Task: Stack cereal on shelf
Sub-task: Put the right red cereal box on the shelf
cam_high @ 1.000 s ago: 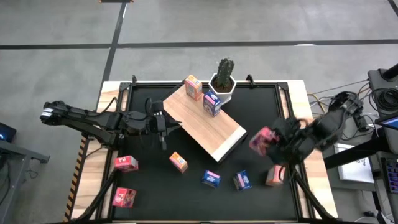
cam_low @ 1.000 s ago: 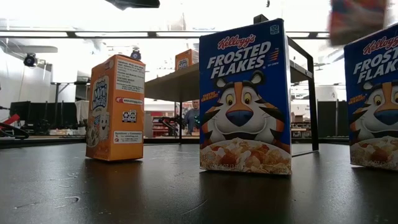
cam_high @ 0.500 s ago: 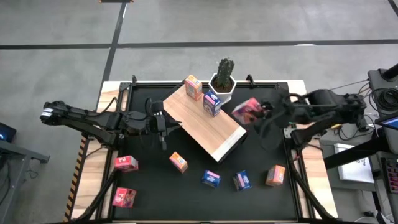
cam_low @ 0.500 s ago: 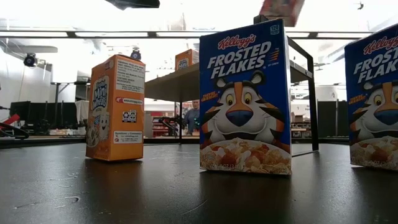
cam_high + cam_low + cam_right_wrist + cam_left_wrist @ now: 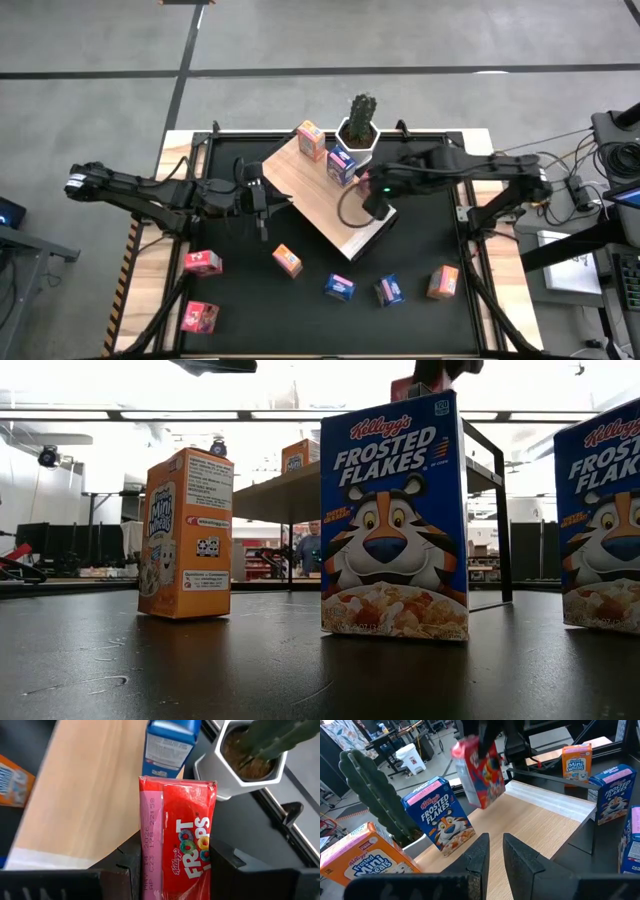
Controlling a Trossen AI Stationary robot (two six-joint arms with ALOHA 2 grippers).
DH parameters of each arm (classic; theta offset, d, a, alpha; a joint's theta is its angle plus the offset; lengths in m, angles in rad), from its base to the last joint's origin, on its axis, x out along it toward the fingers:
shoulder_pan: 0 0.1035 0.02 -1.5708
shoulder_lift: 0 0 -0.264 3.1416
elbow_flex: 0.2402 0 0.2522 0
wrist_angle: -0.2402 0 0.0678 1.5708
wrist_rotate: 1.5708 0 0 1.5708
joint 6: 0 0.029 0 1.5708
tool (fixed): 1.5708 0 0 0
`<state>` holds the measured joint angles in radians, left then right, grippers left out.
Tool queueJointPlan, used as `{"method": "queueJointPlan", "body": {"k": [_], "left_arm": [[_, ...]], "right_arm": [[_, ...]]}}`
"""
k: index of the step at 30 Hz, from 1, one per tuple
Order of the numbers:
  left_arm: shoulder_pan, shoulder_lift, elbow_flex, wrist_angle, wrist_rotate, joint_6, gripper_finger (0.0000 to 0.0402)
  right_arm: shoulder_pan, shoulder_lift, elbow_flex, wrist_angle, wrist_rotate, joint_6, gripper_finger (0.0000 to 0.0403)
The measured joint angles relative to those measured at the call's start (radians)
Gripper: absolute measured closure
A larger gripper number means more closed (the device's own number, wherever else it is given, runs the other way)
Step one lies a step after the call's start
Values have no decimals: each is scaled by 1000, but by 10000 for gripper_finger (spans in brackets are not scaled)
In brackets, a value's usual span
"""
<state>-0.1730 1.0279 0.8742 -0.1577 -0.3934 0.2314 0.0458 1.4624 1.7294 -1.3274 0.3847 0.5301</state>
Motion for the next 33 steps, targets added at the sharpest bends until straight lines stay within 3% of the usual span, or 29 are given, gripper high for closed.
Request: {"method": "queueJointPlan", "body": {"k": [15, 33], "left_arm": [[0, 0, 0, -10, 0, 0, 364], [0, 0, 0, -10, 0, 0, 364]], "right_arm": [[-12, 45, -4, -10, -52, -7, 259], [-15, 45, -14, -3, -51, 18, 194]]}}
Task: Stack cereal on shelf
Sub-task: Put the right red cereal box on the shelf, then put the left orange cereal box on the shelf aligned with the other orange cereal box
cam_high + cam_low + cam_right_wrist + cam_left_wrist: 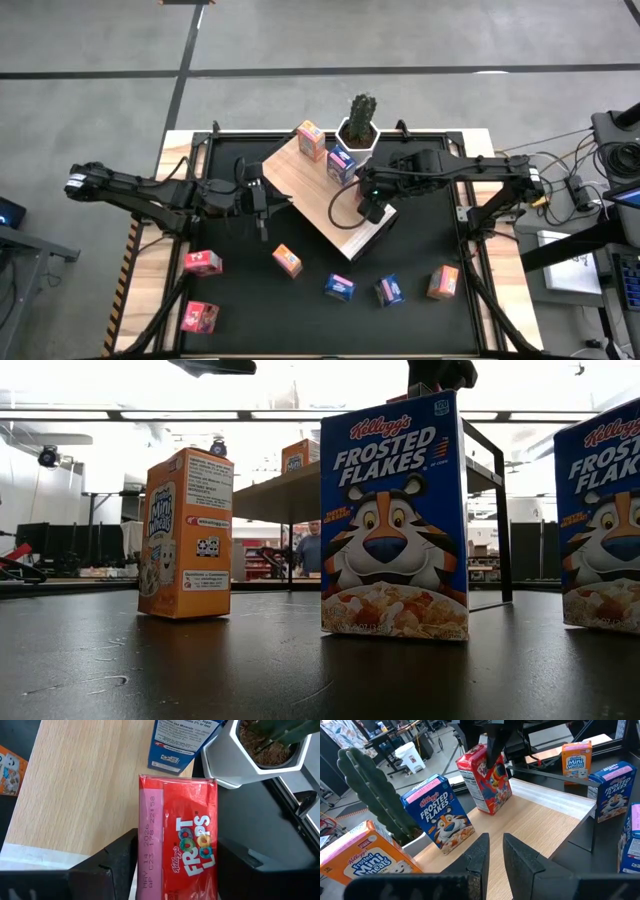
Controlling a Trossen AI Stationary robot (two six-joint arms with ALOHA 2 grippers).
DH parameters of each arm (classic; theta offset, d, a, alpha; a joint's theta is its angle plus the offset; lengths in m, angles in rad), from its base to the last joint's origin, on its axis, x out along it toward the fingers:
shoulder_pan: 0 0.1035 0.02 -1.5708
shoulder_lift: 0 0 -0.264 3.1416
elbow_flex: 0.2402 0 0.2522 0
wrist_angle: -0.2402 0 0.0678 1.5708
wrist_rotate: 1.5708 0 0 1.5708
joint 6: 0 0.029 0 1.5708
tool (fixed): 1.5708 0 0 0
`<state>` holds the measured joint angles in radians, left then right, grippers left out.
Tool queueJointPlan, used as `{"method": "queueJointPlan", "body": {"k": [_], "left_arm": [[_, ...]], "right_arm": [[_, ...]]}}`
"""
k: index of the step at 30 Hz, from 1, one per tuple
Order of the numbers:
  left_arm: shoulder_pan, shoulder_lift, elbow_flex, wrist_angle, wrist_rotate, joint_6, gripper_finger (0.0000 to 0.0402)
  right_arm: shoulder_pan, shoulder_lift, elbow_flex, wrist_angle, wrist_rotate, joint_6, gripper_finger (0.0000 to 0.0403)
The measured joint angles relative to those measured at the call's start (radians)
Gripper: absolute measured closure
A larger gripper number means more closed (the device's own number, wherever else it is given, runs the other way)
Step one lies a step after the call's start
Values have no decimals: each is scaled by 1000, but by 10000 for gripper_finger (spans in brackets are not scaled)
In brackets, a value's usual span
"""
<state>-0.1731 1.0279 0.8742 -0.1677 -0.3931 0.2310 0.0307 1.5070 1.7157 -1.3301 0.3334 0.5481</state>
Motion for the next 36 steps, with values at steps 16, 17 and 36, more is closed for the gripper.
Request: {"method": "queueJointPlan", "body": {"k": [16, 17, 36], "left_arm": [[0, 0, 0, 0, 0, 0, 364], [0, 0, 0, 0, 0, 0, 364], [0, 0, 0, -12, 18, -36, 364]], "right_arm": [[-3, -11, 79, -1, 4, 4, 194], [-3, -11, 94, -2, 4, 0, 194], [33, -107, 109, -135, 65, -157, 330]]}}
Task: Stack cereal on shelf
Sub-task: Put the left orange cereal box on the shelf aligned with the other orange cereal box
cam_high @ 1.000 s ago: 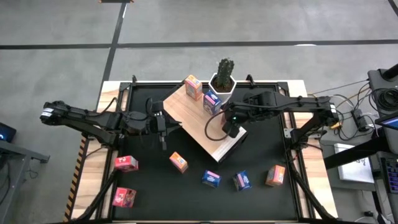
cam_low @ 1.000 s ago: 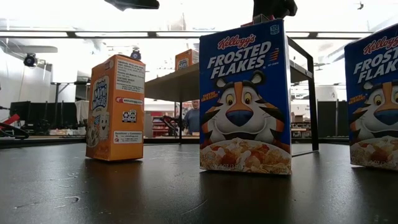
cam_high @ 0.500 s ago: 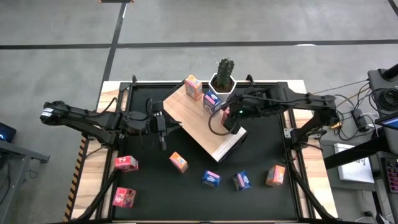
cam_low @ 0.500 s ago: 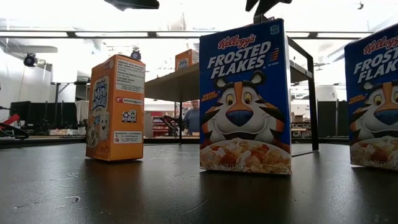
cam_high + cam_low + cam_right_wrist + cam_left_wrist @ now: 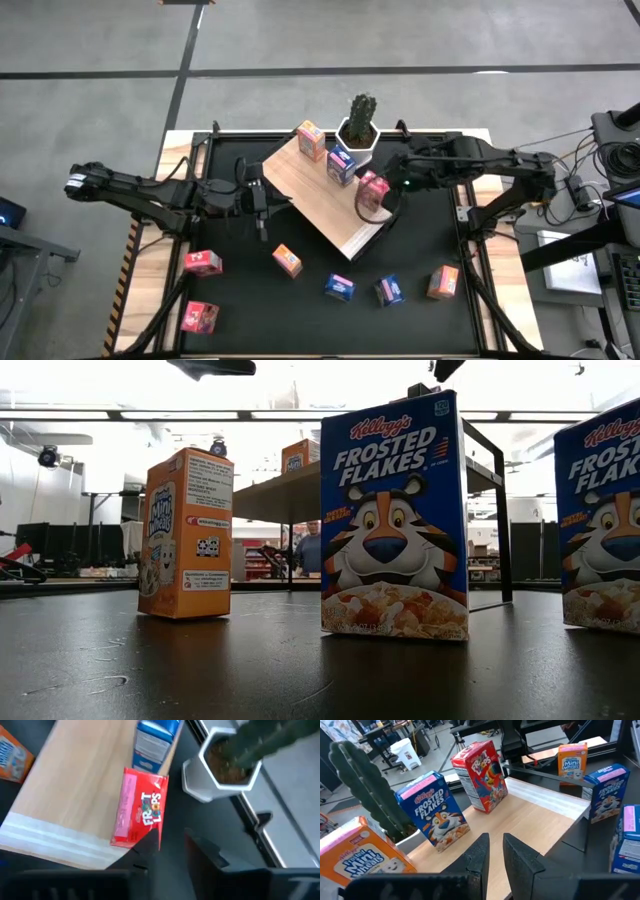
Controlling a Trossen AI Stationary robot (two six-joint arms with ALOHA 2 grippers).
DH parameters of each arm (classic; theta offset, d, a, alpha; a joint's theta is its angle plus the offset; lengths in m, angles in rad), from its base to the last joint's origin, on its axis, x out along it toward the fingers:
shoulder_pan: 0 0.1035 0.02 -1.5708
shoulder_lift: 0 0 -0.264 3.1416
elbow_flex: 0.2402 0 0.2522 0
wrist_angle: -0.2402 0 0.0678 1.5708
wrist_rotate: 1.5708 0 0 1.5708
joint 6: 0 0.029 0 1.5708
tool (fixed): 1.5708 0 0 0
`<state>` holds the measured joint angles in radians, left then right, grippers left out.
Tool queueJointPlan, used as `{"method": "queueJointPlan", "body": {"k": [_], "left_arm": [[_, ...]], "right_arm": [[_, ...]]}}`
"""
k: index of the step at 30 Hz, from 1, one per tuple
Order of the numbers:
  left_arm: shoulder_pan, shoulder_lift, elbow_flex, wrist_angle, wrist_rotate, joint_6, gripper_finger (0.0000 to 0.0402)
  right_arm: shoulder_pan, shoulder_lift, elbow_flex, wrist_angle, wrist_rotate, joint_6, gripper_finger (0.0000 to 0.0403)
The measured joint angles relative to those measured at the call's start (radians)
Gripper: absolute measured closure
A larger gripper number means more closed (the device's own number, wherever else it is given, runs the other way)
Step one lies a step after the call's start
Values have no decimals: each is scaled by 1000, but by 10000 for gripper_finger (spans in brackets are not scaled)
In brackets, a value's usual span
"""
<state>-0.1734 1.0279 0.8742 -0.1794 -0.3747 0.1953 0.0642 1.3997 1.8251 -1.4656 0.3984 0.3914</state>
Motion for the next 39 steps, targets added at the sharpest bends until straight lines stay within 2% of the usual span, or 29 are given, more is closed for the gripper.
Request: {"method": "queueJointPlan", "body": {"k": [7, 14, 18, 22, 25, 30, 35, 39], "left_arm": [[-3, 0, -7, -9, 1, -77, 364], [-25, 0, -18, -9, 9, -193, 364], [-53, 0, -19, -9, 119, -259, 364], [-80, 5, -19, -6, 242, -356, 364], [-100, 20, -19, -12, 301, -438, 364], [-129, 70, -19, -18, 375, -557, 364], [-153, 148, -9, -27, 434, -595, 364], [-158, 212, 34, -68, 533, -598, 364]], "right_arm": [[77, -171, -229, 306, 5, -165, 373], [183, -349, -495, 740, 4, -444, 374], [238, -429, -650, 1001, -21, -631, 374], [260, -485, -780, 1192, -91, -731, 374], [261, -515, -847, 1246, -136, -742, 374], [261, -545, -923, 1287, -144, -732, 374], [261, -555, -969, 1330, -154, -733, 374], [261, -555, -995, 1343, -218, -743, 374]]}}
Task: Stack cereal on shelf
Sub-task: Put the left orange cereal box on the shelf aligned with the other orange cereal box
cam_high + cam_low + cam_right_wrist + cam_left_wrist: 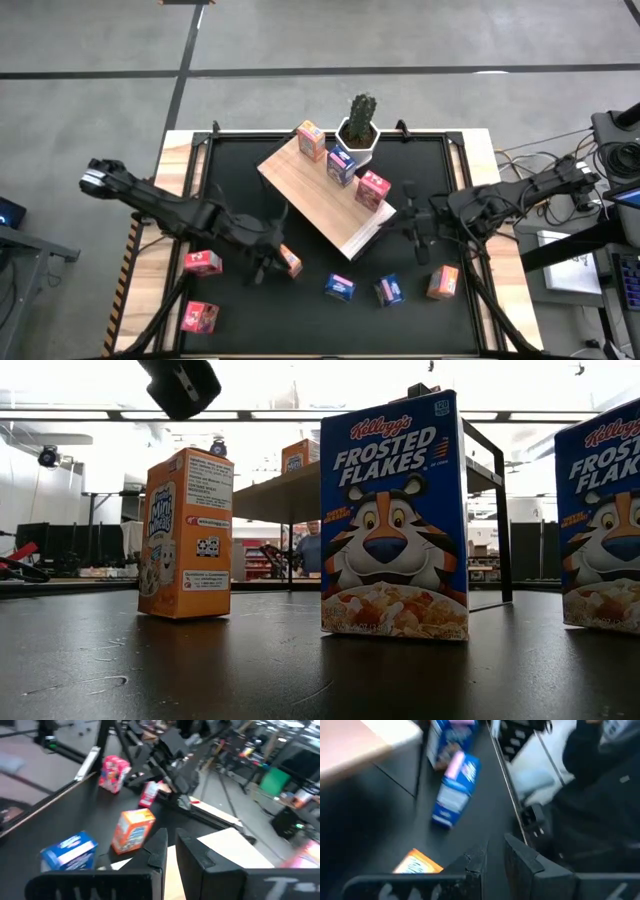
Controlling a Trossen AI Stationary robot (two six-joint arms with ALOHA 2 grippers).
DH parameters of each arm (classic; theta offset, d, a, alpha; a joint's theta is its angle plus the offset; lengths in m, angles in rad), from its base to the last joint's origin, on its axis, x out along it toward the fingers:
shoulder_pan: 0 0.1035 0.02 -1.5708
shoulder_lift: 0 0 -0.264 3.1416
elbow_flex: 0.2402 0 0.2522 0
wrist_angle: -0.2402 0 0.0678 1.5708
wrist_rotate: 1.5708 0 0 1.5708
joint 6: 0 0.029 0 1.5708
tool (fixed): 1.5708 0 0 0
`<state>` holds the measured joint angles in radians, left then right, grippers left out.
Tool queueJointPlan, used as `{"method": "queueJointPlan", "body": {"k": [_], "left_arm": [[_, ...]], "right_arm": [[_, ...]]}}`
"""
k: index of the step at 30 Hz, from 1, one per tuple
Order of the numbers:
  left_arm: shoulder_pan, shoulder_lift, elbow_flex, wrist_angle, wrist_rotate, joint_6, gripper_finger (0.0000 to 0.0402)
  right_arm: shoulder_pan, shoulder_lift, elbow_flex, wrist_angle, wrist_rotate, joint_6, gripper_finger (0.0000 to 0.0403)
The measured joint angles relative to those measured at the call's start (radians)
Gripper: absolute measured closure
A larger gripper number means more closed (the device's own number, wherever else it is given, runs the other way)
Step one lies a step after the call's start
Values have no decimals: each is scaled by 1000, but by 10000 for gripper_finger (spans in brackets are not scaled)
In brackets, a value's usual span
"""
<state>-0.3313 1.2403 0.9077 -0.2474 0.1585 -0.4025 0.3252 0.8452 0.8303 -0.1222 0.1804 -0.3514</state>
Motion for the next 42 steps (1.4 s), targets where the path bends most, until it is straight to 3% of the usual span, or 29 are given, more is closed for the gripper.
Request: {"method": "queueJointPlan", "body": {"k": [6, 14, 24, 29, 35, 42], "left_arm": [[1, 106, 151, -291, 0, 5, 364], [-26, 250, 385, -669, -23, 154, 364], [-36, 293, 427, -766, -58, 210, 358], [-34, 291, 421, -766, -141, 233, 312], [-33, 290, 400, -764, -274, 288, 220], [-24, 291, 367, -684, -282, 379, 150]], "right_arm": [[0, 0, -33, 58, -57, -3, 374], [0, 1, -72, 85, -65, 5, 374], [0, 1, -105, 106, -84, 28, 374], [0, 2, -107, 109, -84, 38, 374], [0, 2, -107, 117, -84, 38, 374], [0, 2, -107, 121, -84, 38, 374]]}}
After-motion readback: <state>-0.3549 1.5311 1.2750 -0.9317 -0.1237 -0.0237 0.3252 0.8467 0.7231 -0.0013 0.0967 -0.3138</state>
